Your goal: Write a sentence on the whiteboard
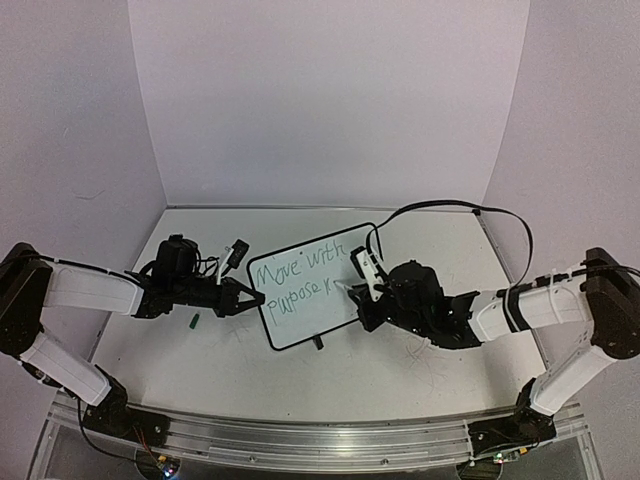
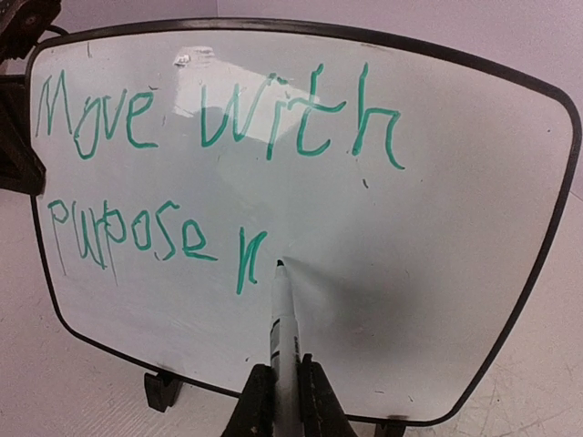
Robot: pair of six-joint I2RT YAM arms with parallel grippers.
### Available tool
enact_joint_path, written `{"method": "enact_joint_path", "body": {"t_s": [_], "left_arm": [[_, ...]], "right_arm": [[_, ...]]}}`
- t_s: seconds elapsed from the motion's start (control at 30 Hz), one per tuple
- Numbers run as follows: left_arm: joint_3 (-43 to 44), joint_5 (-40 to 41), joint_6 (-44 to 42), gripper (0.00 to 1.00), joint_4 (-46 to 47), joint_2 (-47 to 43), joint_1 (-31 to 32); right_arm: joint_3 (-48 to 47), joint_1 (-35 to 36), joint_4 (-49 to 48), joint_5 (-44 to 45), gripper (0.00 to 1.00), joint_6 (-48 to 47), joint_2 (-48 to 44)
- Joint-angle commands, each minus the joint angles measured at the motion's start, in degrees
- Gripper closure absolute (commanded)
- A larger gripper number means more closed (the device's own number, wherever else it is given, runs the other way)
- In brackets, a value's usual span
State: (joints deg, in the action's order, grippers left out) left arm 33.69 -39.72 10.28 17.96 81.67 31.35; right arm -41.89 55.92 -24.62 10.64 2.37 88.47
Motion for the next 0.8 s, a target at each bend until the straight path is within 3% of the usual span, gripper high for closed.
{"method": "enact_joint_path", "body": {"t_s": [0.0, 0.77], "left_arm": [[1.24, 3.64, -3.25, 1.0, -2.14, -0.44, -0.03], [1.12, 3.68, -3.5, 1.0, -2.14, -0.72, -0.06]], "right_arm": [[-2.01, 0.09, -2.91, -0.05, 1.0, -0.71, 0.71], [-2.14, 0.1, -1.59, 0.88, 1.0, 0.89, 2.42]]}}
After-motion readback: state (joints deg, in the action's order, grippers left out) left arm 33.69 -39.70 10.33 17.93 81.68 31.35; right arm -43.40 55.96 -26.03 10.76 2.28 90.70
